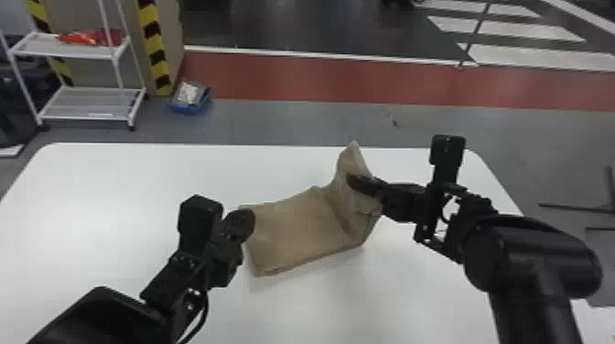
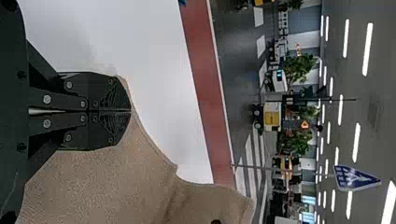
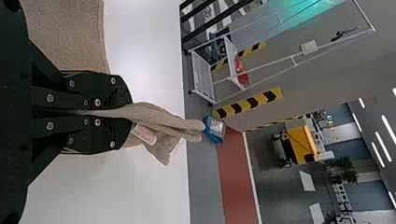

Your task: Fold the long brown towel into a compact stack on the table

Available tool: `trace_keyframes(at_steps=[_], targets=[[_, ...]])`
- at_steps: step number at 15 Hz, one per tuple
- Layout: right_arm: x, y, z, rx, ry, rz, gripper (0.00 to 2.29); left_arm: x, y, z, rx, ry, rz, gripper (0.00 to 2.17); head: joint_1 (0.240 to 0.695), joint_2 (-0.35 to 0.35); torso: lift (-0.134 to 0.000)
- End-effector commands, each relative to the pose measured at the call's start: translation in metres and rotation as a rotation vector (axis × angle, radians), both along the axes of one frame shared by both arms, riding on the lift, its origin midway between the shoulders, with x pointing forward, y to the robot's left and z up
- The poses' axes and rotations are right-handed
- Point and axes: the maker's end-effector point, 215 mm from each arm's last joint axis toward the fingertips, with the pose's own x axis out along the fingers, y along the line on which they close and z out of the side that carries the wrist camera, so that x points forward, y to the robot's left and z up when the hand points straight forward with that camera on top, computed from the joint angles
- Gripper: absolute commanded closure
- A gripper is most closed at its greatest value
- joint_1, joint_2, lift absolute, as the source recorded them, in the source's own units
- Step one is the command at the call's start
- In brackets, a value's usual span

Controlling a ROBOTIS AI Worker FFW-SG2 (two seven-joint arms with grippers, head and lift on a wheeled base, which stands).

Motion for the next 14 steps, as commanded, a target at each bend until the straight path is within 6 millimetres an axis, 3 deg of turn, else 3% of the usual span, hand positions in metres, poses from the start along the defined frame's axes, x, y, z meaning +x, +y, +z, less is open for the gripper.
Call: trace_keyframes(at_steps=[1,3,7,11,14], targets=[[0.008,0.000,0.009,0.008,0.015,0.004,1.32,0.002,0.013,-0.016,0.010,0.044,-0.003,1.97,0.695,-0.138,-0.112],[0.007,0.019,0.012,0.015,0.079,0.041,1.32,0.000,0.016,-0.031,0.000,0.071,-0.028,1.97,0.695,-0.126,-0.112],[0.000,0.046,0.016,-0.016,0.164,0.091,1.32,0.006,0.019,-0.040,-0.001,0.077,-0.044,1.97,0.695,-0.095,-0.112],[-0.008,0.051,0.019,-0.040,0.228,0.111,1.32,0.005,0.024,-0.043,-0.007,0.084,-0.056,1.97,0.695,-0.068,-0.112],[0.001,0.049,0.029,-0.066,0.208,0.100,1.32,-0.002,0.021,-0.023,-0.055,0.022,-0.069,1.97,0.695,-0.062,-0.112]])
